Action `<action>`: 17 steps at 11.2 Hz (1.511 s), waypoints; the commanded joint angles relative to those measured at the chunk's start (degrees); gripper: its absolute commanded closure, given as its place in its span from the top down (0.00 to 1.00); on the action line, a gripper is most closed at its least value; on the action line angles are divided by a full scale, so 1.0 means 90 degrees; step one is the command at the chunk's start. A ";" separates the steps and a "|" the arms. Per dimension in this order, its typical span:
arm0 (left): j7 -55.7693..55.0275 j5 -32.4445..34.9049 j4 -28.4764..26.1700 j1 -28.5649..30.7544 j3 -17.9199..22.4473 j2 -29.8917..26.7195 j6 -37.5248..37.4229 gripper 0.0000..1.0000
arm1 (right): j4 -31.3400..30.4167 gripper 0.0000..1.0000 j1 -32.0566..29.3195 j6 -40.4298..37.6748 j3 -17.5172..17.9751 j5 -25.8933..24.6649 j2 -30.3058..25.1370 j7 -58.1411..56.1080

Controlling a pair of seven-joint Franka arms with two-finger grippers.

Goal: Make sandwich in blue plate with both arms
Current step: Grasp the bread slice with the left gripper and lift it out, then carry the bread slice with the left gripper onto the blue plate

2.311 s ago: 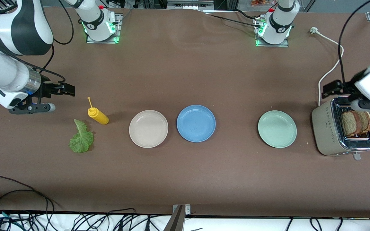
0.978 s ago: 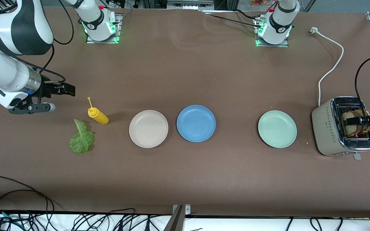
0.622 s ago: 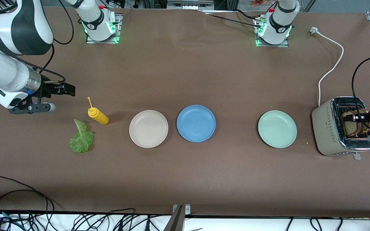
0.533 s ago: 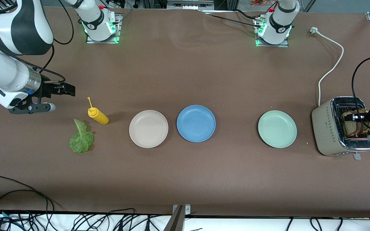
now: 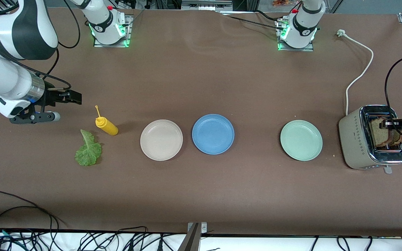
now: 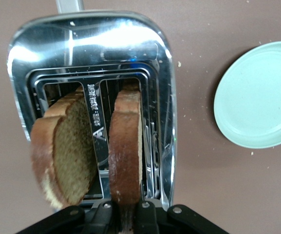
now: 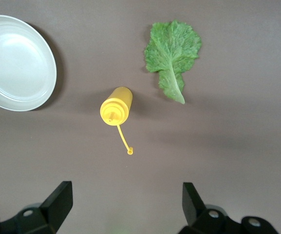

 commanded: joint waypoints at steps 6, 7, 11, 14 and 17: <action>0.0046 0.0718 0.0609 -0.1426 -0.0703 -0.0890 -0.1584 0.00 | 0.0061 1.00 -0.0018 -0.0096 -0.0008 0.0119 -0.0017 -0.0117; 0.0026 0.0669 0.0630 -0.1466 -0.1014 -0.0881 -0.1625 0.00 | 0.0061 1.00 -0.0018 -0.0096 -0.0008 0.0119 -0.0017 -0.0117; -0.0365 -0.1395 0.0620 -0.1642 -0.1291 -0.0346 -0.1606 0.00 | 0.0061 1.00 -0.0018 -0.0096 -0.0008 0.0119 -0.0017 -0.0117; -0.0326 -0.2824 0.0620 -0.2081 -0.1291 0.0514 -0.1120 0.00 | 0.0061 1.00 -0.0028 -0.0096 -0.0008 0.0119 -0.0017 -0.0117; -0.0317 -0.4238 0.0620 -0.2307 -0.1291 0.1217 -0.0534 0.00 | 0.0051 1.00 -0.0028 -0.0096 -0.0008 0.0129 -0.0017 -0.0117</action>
